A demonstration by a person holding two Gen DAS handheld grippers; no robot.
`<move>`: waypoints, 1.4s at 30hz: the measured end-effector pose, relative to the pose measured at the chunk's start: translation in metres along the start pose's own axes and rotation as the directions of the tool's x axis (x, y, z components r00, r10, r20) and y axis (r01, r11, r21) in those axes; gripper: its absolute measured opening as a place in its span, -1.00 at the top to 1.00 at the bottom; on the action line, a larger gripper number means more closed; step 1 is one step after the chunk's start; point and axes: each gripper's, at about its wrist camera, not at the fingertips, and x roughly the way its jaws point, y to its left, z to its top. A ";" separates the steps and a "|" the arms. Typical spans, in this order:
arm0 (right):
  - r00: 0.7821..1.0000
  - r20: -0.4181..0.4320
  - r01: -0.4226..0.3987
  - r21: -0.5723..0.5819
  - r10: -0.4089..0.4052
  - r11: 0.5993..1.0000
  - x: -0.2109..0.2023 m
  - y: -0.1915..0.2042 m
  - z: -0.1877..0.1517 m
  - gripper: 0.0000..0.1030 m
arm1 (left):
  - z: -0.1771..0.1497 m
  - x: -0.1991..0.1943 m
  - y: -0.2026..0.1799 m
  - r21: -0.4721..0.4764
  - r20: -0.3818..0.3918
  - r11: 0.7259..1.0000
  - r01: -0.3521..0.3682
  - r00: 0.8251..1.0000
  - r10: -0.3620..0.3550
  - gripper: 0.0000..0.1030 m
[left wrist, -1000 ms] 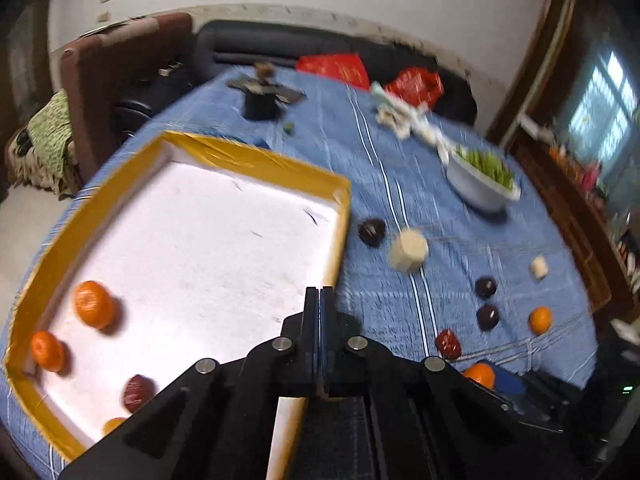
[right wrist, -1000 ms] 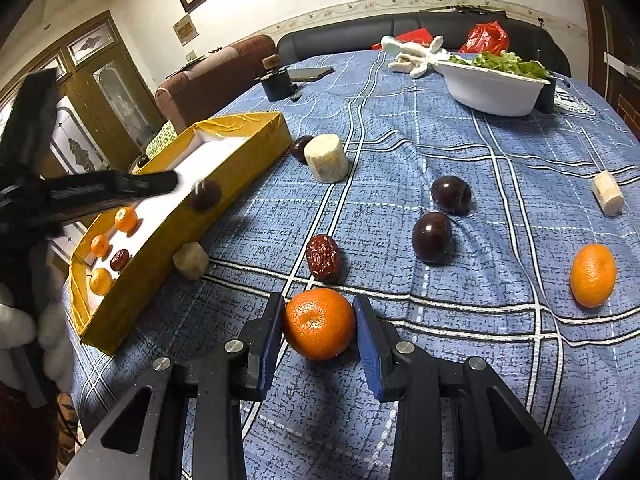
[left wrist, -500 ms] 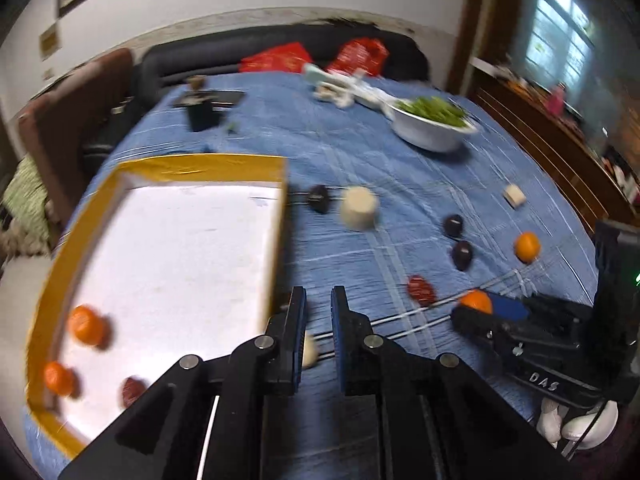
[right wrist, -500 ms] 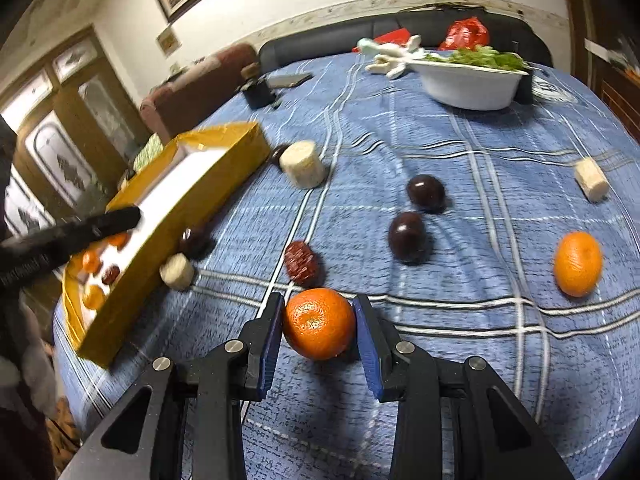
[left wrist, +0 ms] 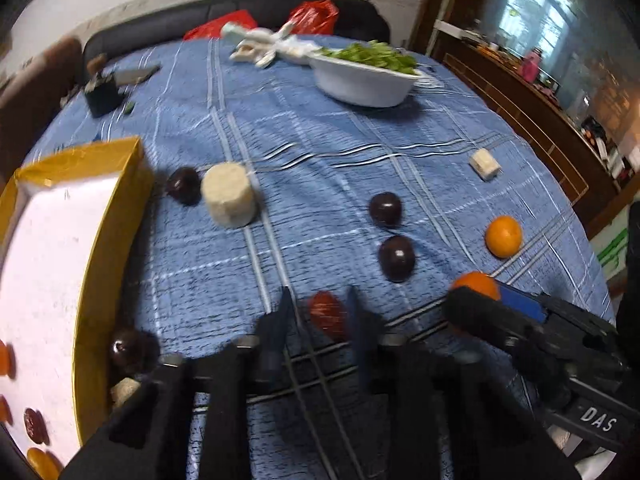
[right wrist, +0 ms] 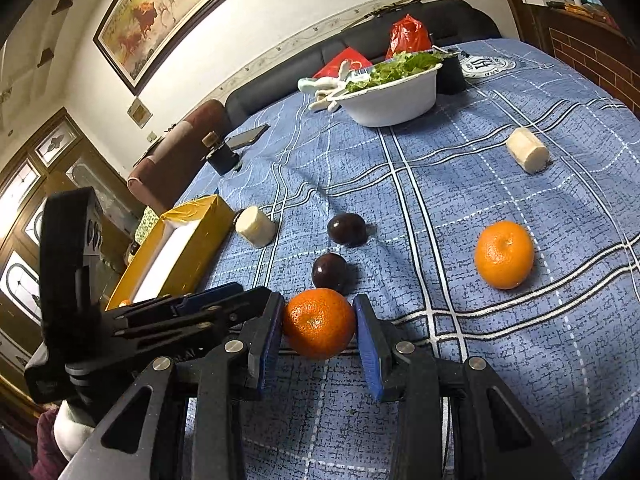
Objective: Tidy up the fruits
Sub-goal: 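Close the left gripper on the red date while the right gripper holds the orange, then carry the red date and orange over the tray and open both grippers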
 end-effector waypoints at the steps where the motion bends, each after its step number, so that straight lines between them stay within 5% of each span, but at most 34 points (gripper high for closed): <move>1: 1.000 -0.003 -0.001 0.001 0.001 1.000 0.000 -0.001 -0.001 0.25 | -0.002 -0.001 -0.006 0.023 0.012 0.999 -0.029 1.000 0.028 0.67; 5: 1.000 -0.002 0.004 0.002 -0.004 1.000 0.000 -0.002 -0.002 0.24 | -0.006 -0.001 -0.015 0.057 0.048 0.995 -0.081 0.996 0.079 0.66; 7: 1.000 0.000 0.011 0.004 -0.011 1.000 0.000 -0.002 -0.002 0.24 | -0.006 0.003 -0.013 0.047 0.028 0.997 -0.053 0.998 0.052 0.09; 10: 1.000 0.011 0.024 0.011 -0.024 1.000 -0.001 -0.004 -0.002 0.23 | -0.015 0.010 -0.011 0.036 0.008 0.999 -0.022 1.000 0.022 -0.01; 11: 1.000 0.009 0.025 0.013 -0.025 1.000 -0.001 -0.005 -0.002 0.23 | -0.017 0.009 -0.014 0.047 0.008 0.998 -0.036 0.999 0.036 0.03; 13: 1.000 0.004 0.030 0.008 -0.030 1.000 0.000 -0.004 -0.002 0.23 | -0.018 0.006 -0.014 0.043 0.010 0.998 -0.037 0.999 0.037 0.94; 20: 0.999 0.005 0.036 0.008 -0.036 0.999 0.000 -0.005 -0.002 0.23 | -0.018 0.000 -0.009 -0.004 0.016 1.000 -0.013 1.000 0.013 0.96; 21: 0.999 0.005 0.037 0.010 -0.037 0.999 0.000 -0.005 -0.002 0.23 | -0.018 -0.003 -0.012 0.011 0.023 1.000 -0.005 1.000 0.005 0.77; 24: 0.999 0.009 0.035 0.019 -0.035 0.999 -0.002 -0.006 -0.001 0.23 | -0.015 -0.010 -0.020 0.060 0.065 0.998 -0.021 0.998 0.017 -0.29; 25: 0.999 0.011 0.030 0.025 -0.031 0.999 -0.003 -0.007 -0.001 0.23 | -0.013 -0.012 -0.023 0.073 0.088 0.997 -0.035 0.996 0.028 -0.31; 31: 0.999 0.033 0.018 0.082 -0.021 0.996 -0.011 -0.020 0.002 0.23 | 0.002 0.014 -0.033 0.125 0.055 0.992 -0.013 0.998 0.006 -0.29; 33: 1.000 0.024 0.015 0.093 -0.017 0.996 -0.010 -0.023 0.002 0.23 | 0.000 0.026 -0.037 0.144 0.028 0.990 -0.011 1.000 0.007 -0.04; 34: 1.000 0.023 0.014 0.093 -0.017 0.996 -0.010 -0.023 0.003 0.23 | -0.001 0.024 -0.038 0.155 0.038 0.988 -0.013 0.999 0.007 0.38; 35: 1.000 0.024 0.013 0.094 -0.015 0.996 -0.010 -0.023 0.003 0.23 | -0.001 0.022 -0.039 0.158 0.039 0.987 -0.004 0.999 -0.002 0.43; 42: 1.000 0.021 0.011 0.097 -0.014 0.995 -0.010 -0.024 0.004 0.23 | -0.003 0.011 -0.028 0.105 0.064 0.994 0.013 0.998 -0.019 0.44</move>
